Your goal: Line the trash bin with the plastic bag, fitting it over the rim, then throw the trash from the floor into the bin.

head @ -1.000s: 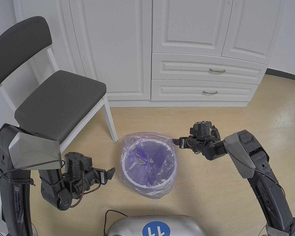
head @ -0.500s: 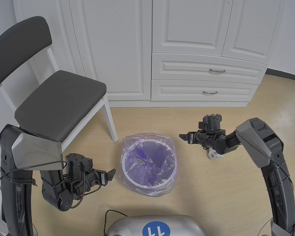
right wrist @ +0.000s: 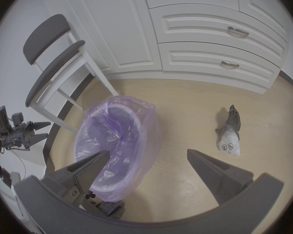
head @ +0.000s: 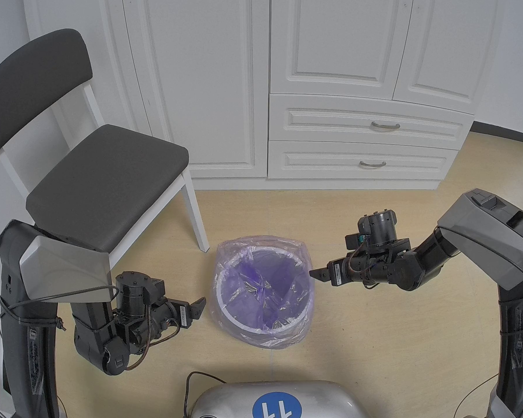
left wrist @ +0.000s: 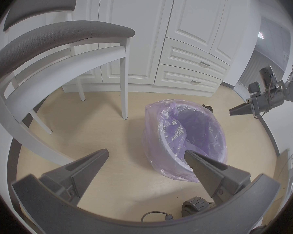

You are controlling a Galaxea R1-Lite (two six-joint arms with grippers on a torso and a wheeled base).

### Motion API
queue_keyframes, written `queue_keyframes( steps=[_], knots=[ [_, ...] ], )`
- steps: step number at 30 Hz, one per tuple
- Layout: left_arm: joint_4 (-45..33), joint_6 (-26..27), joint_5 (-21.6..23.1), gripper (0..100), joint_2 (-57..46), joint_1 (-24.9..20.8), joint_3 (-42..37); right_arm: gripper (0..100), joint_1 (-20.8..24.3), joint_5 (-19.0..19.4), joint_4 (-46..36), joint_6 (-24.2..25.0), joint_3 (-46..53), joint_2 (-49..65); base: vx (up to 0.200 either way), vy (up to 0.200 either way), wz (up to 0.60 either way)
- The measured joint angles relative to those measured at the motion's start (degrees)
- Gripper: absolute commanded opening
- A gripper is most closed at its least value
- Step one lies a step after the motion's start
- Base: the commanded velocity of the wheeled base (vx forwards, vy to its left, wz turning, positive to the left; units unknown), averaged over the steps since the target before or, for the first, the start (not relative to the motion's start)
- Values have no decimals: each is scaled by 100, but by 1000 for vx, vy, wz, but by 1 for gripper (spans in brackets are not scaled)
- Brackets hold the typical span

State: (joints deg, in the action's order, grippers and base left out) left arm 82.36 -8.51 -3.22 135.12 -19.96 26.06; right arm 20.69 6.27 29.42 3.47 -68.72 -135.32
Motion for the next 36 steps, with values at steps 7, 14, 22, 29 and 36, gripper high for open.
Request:
queue_keyframes(
  steps=[7, 14, 22, 29, 36],
  knots=[
    [5, 0, -11, 100, -4, -10, 0, 100, 207, -132, 0, -30, -94, -327, 0, 0, 0],
    [7, 2, -17, 100, -1, 4, 23, 100, 158, -268, 2, -6, -653, -855, 0, 0, 0],
    [5, 2, -20, 100, 5, 20, 54, 100, -96, -283, -41, -9, -992, -1151, 0, 0, 0],
    [5, 2, -30, 100, -1, 45, 65, 100, -366, -285, -101, -28, -1159, -1162, 0, 0, 0],
    [7, 0, -28, 100, -6, 52, 59, 100, -424, -266, -106, -30, -1072, -986, 0, 0, 0]
  ],
)
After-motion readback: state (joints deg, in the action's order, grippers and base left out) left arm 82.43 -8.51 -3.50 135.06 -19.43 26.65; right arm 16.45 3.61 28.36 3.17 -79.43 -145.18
